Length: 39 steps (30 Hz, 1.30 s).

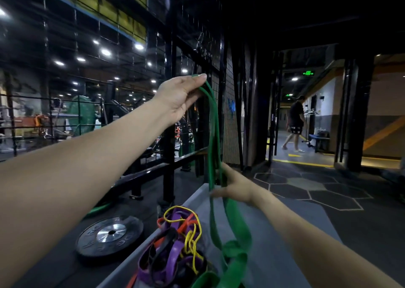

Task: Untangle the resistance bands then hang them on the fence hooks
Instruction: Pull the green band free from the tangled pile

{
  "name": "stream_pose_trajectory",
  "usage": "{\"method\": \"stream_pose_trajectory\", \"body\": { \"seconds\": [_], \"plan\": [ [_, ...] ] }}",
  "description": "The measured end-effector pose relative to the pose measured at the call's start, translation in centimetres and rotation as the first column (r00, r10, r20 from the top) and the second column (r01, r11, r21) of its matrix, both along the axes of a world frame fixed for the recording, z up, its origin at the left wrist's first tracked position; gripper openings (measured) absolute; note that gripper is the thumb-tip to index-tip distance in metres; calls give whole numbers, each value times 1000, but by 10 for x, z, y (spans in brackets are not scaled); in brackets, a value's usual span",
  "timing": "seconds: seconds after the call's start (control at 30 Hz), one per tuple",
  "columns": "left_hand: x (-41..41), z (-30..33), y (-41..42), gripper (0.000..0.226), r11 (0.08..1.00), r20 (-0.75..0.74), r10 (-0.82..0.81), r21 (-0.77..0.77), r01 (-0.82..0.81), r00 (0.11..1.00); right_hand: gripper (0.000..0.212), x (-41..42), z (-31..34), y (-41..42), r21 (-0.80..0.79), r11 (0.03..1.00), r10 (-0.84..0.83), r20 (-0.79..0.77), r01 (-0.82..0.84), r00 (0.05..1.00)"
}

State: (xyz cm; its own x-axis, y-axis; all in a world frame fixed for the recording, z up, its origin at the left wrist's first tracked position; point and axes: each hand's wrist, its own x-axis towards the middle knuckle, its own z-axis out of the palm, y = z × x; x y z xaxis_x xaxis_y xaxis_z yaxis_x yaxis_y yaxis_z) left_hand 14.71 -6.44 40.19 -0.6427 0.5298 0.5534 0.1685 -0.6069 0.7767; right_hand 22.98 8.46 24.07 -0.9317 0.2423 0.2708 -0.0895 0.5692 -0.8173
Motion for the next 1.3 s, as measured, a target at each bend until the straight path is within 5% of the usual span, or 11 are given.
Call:
{"method": "stream_pose_trajectory", "body": {
  "seconds": [0.1, 0.23, 0.33, 0.57, 0.93, 1.07, 1.13, 1.2, 1.27, 1.3],
  "plan": [
    [5, 5, 1, 8, 1000, -5, 4, -10, -4, 1000, 65, -14, -11, -14, -95, 992, 86, 8, -85, 996],
    [4, 10, -8, 9, 998, 50, 5, 60, -8, 999, 28, -33, -26, -27, -17, 1000, 10, -16, -10, 1000],
    [-2, 9, -19, 8, 995, 100, 28, 91, -37, 995, 20, -36, -29, -24, 9, 995, -97, -26, 97, 995],
    [-18, -6, -40, 10, 991, 214, 61, 107, -86, 975, 23, -14, -28, -1, -135, 967, -219, -8, 216, 976],
    [-59, -49, -56, 23, 982, 443, 65, 130, -135, 894, 15, 27, -35, 38, 63, 923, -381, 7, 380, 925],
    [-87, -90, -58, 13, 990, 544, 113, 10, -141, 831, 4, 28, -11, 52, 150, 839, -499, -173, 523, 850],
    [-93, -118, -55, 12, 942, 458, 289, -293, -164, 841, 8, 32, 8, 56, 239, 789, -523, -221, 566, 823],
    [-94, -142, -49, 11, 726, 163, 468, -631, -273, 868, 4, 38, 24, 50, 353, 755, -506, -223, 553, 833],
    [-89, -153, -37, 25, 510, -235, 447, -725, -462, 863, 4, 42, 36, 33, 471, 713, -493, -190, 519, 849],
    [-82, -152, -28, 28, 516, -374, 362, -683, -518, 854, 6, 40, 40, 22, 521, 698, -483, -163, 491, 860]
  ]
}}
